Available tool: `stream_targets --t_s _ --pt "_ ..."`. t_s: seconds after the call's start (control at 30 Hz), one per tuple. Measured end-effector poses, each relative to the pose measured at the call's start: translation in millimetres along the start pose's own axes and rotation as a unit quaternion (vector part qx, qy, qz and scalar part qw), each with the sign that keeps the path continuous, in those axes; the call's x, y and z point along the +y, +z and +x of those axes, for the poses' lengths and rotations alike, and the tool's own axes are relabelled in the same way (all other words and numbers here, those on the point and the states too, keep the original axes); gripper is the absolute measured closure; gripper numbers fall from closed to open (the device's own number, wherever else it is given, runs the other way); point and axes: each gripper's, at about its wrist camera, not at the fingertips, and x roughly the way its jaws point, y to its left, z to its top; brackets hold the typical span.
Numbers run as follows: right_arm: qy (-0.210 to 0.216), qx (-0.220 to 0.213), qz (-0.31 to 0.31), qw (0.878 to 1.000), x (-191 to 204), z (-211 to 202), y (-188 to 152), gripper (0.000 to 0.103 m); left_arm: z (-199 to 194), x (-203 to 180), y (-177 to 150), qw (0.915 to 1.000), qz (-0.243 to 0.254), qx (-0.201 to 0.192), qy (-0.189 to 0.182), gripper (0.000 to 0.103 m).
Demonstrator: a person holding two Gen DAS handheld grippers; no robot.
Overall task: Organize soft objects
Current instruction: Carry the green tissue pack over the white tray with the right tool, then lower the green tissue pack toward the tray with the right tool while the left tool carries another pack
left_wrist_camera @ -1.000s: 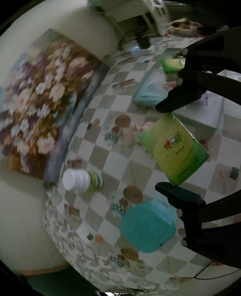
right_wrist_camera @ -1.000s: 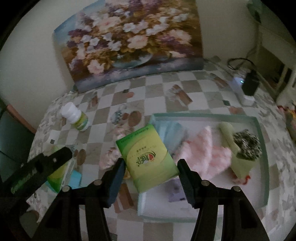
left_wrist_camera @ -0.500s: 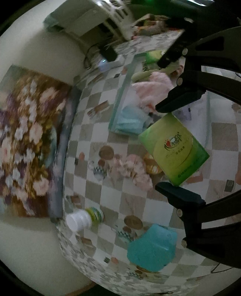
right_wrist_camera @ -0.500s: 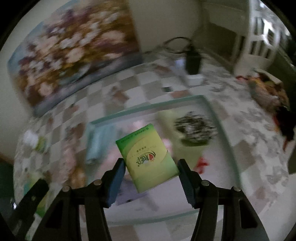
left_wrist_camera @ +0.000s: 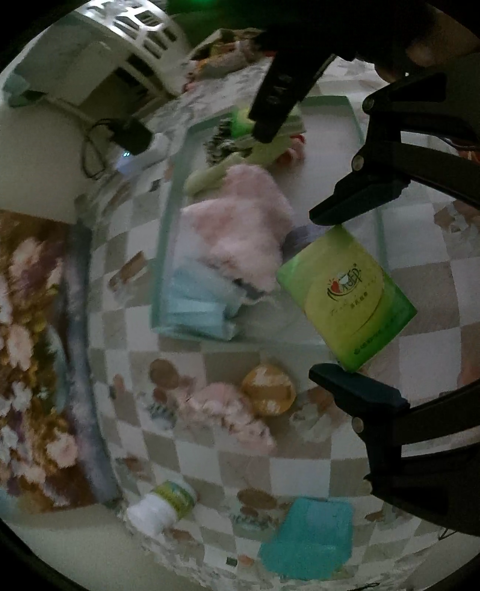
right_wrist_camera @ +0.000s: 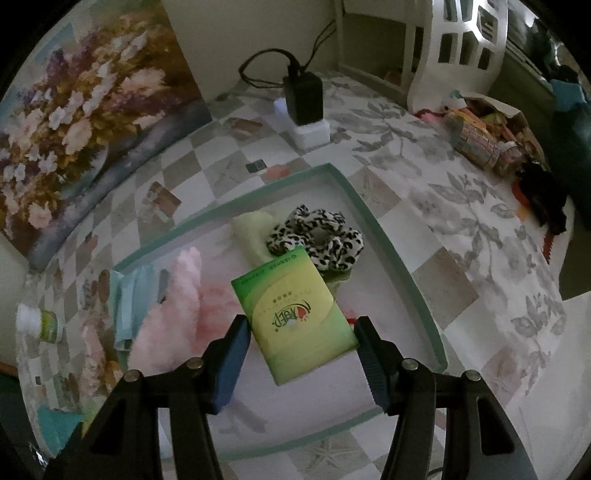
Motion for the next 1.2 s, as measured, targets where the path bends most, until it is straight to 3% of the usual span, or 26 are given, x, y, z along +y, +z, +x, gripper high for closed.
stream_targets --t_s 0.33,0.53,1.2 --pt "0.001 0.058 -0.005 0.998 1 27 -9 0.041 30 -8 -6 0.9986 0.008 0.052 0.001 0.025" --pt "0.002 0.079 -0.008 0.997 1 35 -12 0.041 42 -13 -8 0.9978 0.017 0.063 0.015 0.025" --pt "0.01 0.07 -0.017 0.997 10 34 -6 0.041 48 -18 -7 0.9975 0.025 0.067 -0.003 0.024"
